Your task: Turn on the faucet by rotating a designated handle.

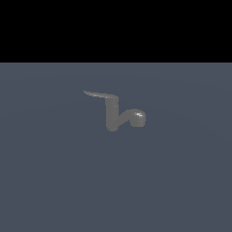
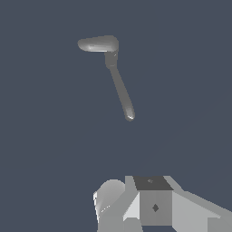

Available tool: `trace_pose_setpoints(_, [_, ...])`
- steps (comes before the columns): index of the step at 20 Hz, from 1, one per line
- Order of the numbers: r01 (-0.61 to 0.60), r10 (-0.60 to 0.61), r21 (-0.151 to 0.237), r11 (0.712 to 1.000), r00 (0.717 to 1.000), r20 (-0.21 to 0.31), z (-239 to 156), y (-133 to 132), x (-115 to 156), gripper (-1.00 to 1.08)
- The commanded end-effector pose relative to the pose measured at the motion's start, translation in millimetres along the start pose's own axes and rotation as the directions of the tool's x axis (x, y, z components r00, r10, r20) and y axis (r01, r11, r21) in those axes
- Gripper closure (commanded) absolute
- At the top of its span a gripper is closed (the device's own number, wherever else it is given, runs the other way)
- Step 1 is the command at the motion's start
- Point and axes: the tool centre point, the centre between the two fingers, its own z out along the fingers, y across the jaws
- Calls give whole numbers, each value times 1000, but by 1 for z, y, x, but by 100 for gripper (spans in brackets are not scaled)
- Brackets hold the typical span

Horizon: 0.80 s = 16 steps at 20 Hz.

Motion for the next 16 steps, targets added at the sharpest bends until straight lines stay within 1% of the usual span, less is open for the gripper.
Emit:
trace_pose_setpoints(1, [0, 0, 0, 1000, 1000, 0, 0, 0, 0, 108])
trace_pose_setpoints(4, [-2, 2, -6, 1000, 1000, -6, -1, 3, 1, 108])
trace_pose_setpoints(10, [-12, 11, -33, 999, 999, -33, -8, 14, 5, 108])
trace_pose_setpoints(16, [-19, 18, -27, 999, 999, -32, -7, 13, 8, 108])
